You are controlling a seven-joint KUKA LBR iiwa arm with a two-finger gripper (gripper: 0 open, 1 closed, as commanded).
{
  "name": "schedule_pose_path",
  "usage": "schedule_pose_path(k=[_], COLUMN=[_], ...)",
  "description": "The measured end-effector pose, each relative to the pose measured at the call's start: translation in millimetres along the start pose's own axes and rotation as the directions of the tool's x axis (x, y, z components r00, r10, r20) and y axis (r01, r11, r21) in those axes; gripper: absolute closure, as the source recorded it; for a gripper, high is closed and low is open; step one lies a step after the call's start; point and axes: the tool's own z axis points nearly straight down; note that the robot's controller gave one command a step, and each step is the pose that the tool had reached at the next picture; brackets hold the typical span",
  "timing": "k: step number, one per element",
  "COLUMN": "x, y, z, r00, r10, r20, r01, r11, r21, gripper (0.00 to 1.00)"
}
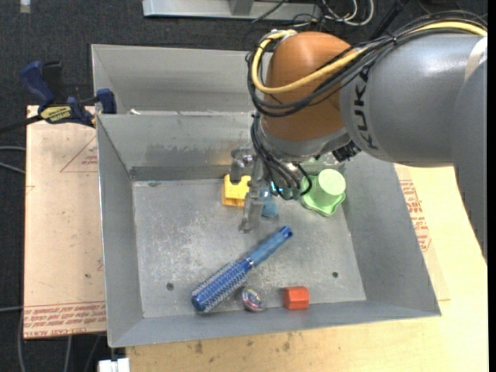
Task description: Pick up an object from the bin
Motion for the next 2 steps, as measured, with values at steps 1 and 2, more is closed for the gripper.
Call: schedule_pose_path(k=[1, 2], x=[64.0, 60.6], y=[-7.3, -6.7], z=[96.7, 93.0], r00=[0.976, 0.976], r10=[-0.217, -0.215], r20=[-0.002, 0.009], r01=[0.217, 0.215], r11=[0.976, 0.977], r21=[0.001, 0.0], gripper=[0.0, 1.0])
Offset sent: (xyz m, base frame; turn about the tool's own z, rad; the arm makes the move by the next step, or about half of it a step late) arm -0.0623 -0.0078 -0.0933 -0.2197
